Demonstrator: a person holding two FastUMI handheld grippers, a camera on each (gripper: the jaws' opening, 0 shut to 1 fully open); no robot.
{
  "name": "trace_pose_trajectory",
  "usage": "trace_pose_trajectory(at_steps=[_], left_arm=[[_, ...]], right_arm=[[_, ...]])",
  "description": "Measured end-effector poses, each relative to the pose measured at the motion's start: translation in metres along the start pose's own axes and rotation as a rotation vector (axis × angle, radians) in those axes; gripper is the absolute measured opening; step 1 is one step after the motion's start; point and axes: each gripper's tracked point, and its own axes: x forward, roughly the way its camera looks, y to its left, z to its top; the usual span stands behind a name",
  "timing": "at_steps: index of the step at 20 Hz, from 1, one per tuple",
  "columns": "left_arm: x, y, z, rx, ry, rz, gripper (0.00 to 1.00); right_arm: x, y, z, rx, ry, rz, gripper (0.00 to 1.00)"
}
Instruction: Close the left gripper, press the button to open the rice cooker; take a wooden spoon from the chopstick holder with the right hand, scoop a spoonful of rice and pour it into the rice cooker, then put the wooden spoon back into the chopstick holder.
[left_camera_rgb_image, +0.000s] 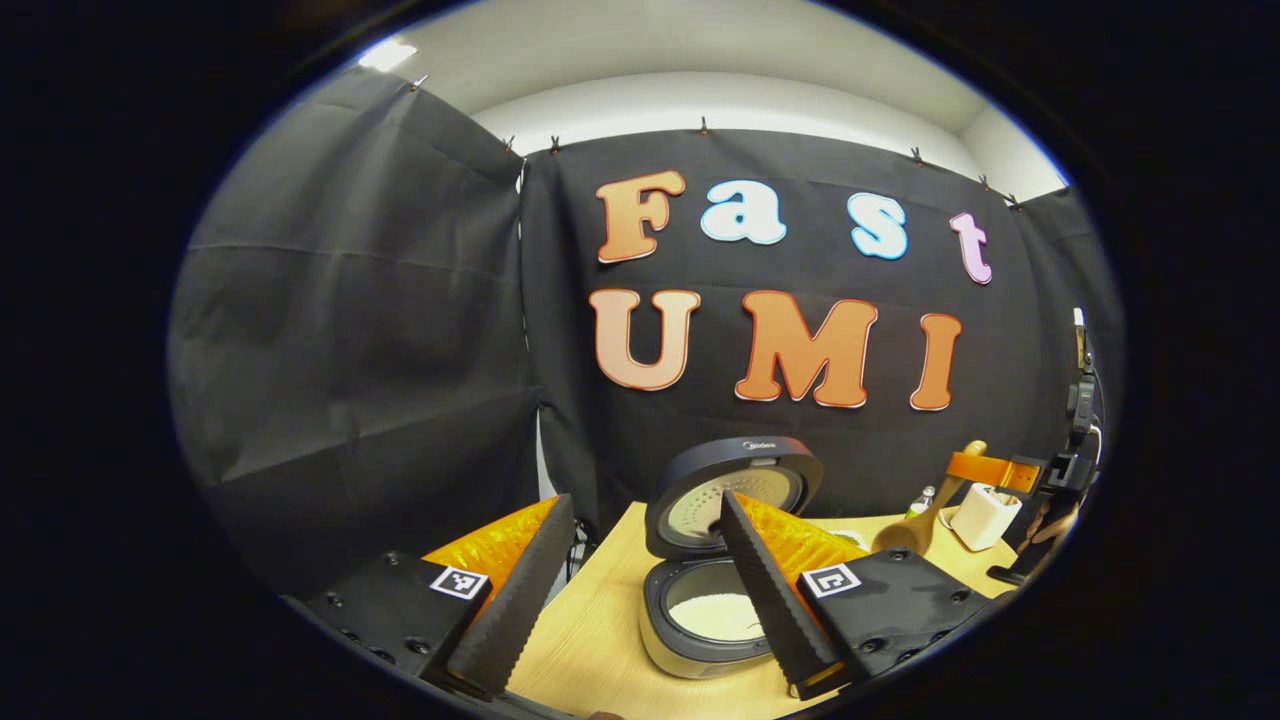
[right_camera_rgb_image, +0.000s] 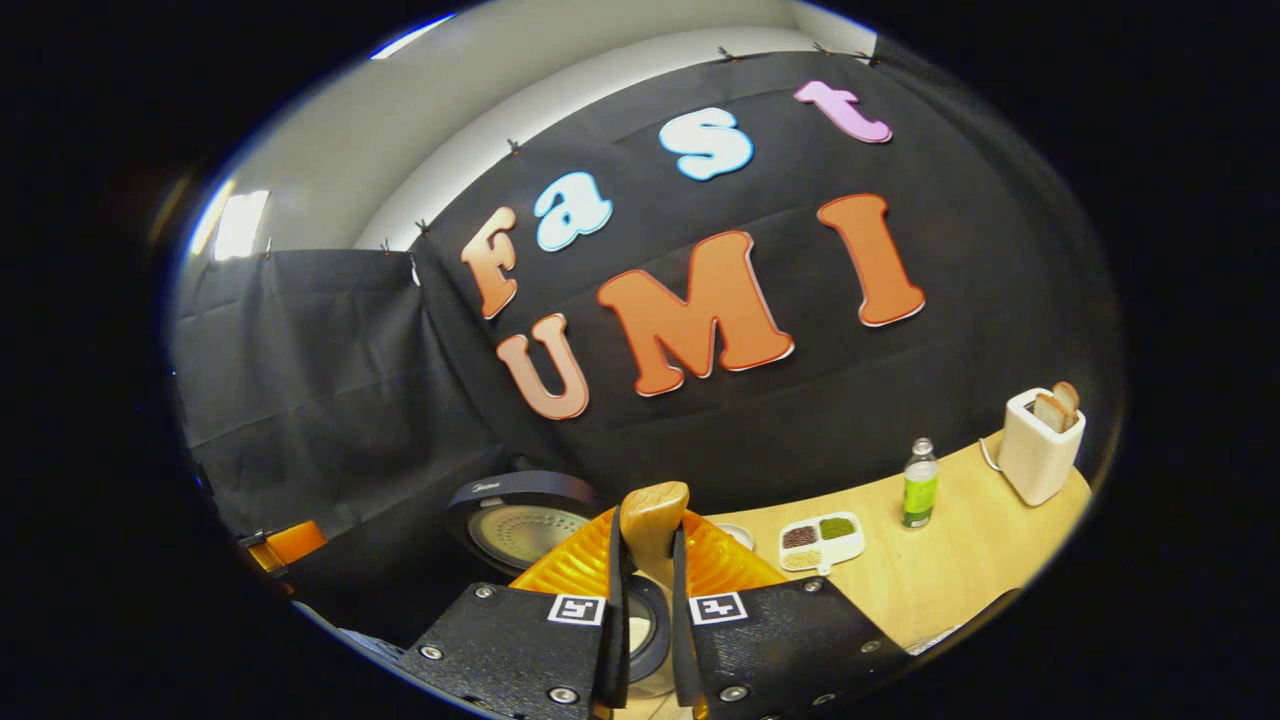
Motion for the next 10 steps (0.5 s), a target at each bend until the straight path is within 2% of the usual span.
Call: trace_pose_trajectory(at_steps=[5,10], left_arm=[[-0.003,-0.018,0.003,-0.002,-0.005,0.011,0.95],[-0.005,-0.034,0.006,0.015,-0.016,0.016,0.97]], right_arm=[[-0.049,-0.081,0.014,-0.005,-0.015,-0.122,0.17],[-0.09,-0.138,0.012,0.026,-0.014,-0.21,0.17]])
